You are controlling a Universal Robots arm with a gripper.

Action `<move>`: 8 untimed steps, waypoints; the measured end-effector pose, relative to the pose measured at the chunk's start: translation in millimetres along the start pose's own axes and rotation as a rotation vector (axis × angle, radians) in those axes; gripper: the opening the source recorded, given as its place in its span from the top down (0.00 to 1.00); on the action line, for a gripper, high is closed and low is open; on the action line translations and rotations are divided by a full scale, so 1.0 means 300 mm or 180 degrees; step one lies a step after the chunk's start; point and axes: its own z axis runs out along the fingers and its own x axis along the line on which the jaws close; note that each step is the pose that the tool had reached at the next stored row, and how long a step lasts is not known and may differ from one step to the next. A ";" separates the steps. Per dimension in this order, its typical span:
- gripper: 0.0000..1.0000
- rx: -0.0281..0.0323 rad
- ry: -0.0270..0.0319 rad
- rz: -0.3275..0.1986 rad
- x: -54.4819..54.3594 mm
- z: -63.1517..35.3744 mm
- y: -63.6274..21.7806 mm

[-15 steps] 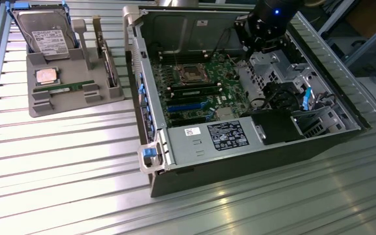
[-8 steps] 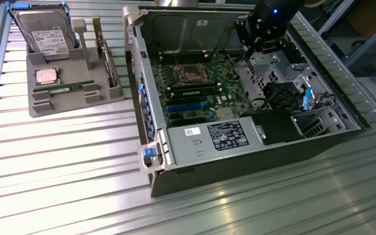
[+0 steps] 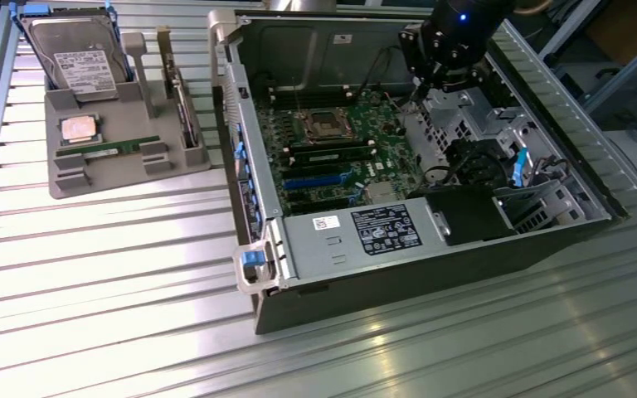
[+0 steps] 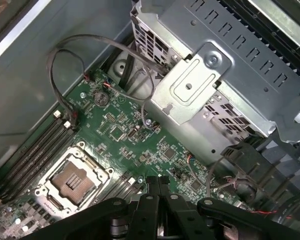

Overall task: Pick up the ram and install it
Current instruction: 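Press down the ram until it locks into place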

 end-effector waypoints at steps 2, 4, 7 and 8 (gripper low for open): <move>0.89 0.0000 -0.0004 0.0050 0.000 0.000 0.000; 0.89 0.0000 -0.0002 0.0023 0.000 0.000 0.000; 0.89 -0.0002 0.0021 -0.0278 0.000 0.000 0.000; 0.89 -0.0004 0.0037 -0.0491 0.000 0.000 0.000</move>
